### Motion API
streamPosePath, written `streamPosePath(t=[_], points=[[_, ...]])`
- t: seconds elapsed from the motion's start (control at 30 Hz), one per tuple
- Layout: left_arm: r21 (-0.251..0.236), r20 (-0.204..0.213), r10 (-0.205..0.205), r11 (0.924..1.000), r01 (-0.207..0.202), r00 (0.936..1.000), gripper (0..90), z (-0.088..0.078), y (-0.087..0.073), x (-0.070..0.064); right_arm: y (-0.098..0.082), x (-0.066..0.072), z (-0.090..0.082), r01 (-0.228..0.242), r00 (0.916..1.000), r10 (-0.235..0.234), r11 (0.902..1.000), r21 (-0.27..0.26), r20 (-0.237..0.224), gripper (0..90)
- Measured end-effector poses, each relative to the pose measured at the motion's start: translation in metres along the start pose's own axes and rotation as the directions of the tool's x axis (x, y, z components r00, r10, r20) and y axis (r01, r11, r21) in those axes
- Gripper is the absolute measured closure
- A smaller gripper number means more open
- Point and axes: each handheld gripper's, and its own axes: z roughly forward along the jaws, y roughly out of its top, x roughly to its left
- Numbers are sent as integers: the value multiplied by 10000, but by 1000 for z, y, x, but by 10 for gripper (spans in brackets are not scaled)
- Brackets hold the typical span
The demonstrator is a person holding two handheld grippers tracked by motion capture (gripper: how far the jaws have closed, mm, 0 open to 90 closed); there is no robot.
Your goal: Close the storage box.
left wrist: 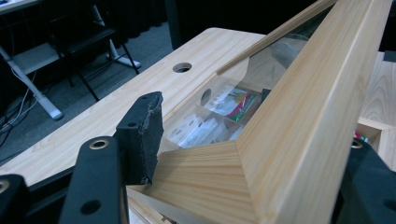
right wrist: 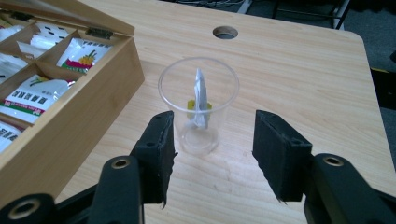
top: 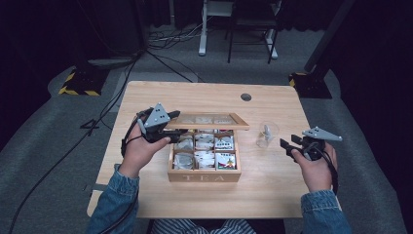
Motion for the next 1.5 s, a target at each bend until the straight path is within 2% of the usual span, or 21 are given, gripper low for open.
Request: streamPosePath(t=[0.2,0.57,0.83,1.03,1.23,1.43,1.5], points=[[127,58,24,9999,-25,10000,404,-1,-2,-2,-12,-2,1,-1,9999,2,10000,78,-117,477],[475,-65,55,9989,-52,10000,390,-8,-8,-6,-32,-6,6,-387,9989,394,9989,252,-262,476],[581,-253,-25,9983,40,9997,387,-15,-12,-9,-39,-4,12,-529,9975,541,9982,284,-461,475],[762,-304,39,9971,-16,9995,374,-15,-15,-13,-42,-3,13,-578,9968,592,9980,262,-544,474],[903,-534,139,9959,-90,9985,352,-21,-18,-20,-45,-2,16,-600,9957,616,9979,243,-697,473],[1077,-793,68,9942,18,9968,322,-27,-22,-27,-49,-3,20,-612,9944,633,9977,279,-841,473],[1192,-763,-177,9925,268,9969,320,-29,-24,-28,-49,-2,22,-645,9938,665,9976,250,-889,472]])
